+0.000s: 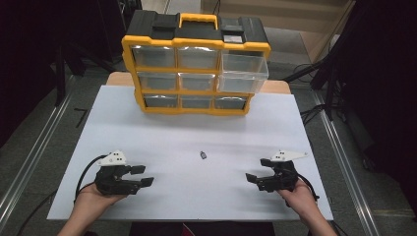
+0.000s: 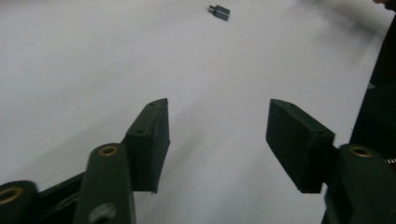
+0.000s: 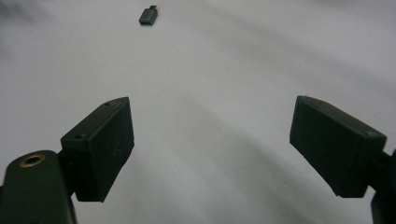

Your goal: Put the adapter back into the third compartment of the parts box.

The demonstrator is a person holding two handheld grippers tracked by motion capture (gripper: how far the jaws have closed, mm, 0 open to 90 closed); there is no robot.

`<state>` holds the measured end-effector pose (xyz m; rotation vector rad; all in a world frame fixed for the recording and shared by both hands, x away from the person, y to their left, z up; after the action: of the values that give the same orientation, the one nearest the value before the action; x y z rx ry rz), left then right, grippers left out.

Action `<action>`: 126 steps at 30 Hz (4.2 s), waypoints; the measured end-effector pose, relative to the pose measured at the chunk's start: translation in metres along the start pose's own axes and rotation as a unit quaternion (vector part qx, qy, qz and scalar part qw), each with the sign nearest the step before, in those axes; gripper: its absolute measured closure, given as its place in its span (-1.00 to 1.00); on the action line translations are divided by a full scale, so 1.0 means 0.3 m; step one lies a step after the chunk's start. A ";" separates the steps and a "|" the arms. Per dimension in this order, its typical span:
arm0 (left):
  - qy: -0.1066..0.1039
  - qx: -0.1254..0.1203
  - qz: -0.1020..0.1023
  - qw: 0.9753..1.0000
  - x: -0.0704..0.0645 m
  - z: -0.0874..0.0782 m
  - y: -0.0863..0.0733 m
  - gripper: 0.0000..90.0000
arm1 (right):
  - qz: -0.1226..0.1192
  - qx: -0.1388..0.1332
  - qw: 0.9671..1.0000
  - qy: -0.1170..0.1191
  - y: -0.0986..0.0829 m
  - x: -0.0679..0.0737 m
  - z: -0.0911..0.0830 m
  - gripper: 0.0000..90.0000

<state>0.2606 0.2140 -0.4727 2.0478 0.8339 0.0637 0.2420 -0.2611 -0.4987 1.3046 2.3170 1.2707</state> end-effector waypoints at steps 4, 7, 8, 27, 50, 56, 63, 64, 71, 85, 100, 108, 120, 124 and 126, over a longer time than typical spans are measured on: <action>-0.013 -0.001 -0.019 1.000 0.014 -0.002 0.003 -0.29 | -0.003 0.001 1.000 0.000 0.001 0.002 0.000 -0.73; -0.014 0.006 -0.030 0.999 0.027 0.000 0.005 -0.41 | -0.001 0.001 1.000 0.001 -0.001 0.001 -0.001 -0.73; -0.014 0.008 -0.028 0.999 0.028 0.001 0.004 -0.44 | -0.005 -0.001 1.000 -0.001 0.000 0.001 -0.002 -0.73; 0.001 0.011 -0.029 1.000 0.030 0.001 0.005 -0.48 | -0.002 0.009 1.000 0.020 0.000 0.005 0.000 -0.72; 0.005 0.007 -0.026 1.000 0.024 0.004 0.003 -0.47 | 0.003 0.014 1.000 0.027 0.001 0.001 0.000 -0.66; 0.006 0.004 -0.026 1.000 0.025 0.003 0.004 -0.47 | 0.004 0.008 1.000 0.027 0.033 0.007 0.011 -0.66; 0.006 0.003 -0.028 1.000 0.026 0.004 0.006 -0.47 | -0.003 -0.005 0.999 0.037 0.101 0.020 0.034 -0.64; 0.006 0.002 -0.028 1.000 0.027 0.004 0.005 -0.47 | -0.005 -0.004 0.999 0.035 0.108 0.024 0.037 -0.64; 0.005 -0.002 -0.030 1.000 0.028 0.002 0.005 -0.47 | -0.024 0.001 0.999 0.041 0.143 0.043 0.063 -0.64; 0.004 -0.003 -0.031 0.999 0.029 0.001 0.006 -0.47 | -0.023 0.006 0.998 0.052 0.207 0.044 0.081 -0.64; 0.005 -0.003 -0.033 0.999 0.030 0.002 0.005 -0.47 | -0.038 0.016 0.997 0.067 0.295 0.083 0.156 -0.63; 0.003 -0.004 -0.033 0.999 0.031 0.000 0.005 -0.47 | -0.045 0.024 0.996 0.070 0.339 0.107 0.198 -0.62; 0.000 -0.003 -0.033 0.999 0.030 0.000 0.005 -0.47 | -0.040 0.032 0.996 0.068 0.385 0.127 0.268 -0.59; 0.001 -0.003 -0.031 1.000 0.029 0.001 0.005 -0.47 | -0.034 0.038 0.996 0.068 0.393 0.131 0.292 -0.59; 0.000 -0.002 -0.030 1.000 0.028 0.002 0.004 -0.47 | -0.027 0.037 0.997 0.069 0.398 0.130 0.302 -0.59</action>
<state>0.2679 0.2180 -0.4742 2.0167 0.8949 0.0322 0.3392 -0.1487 -0.4551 1.2019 2.4980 1.3088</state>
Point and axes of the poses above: each handheld gripper's, and its own axes: z roughly forward along the jaws, y roughly out of its top, x roughly to its left, the point moved 1 cm from there along z, roughly forward along the jaws, and after that the axes turned 4 degrees about -x, right-handed, at the moved point
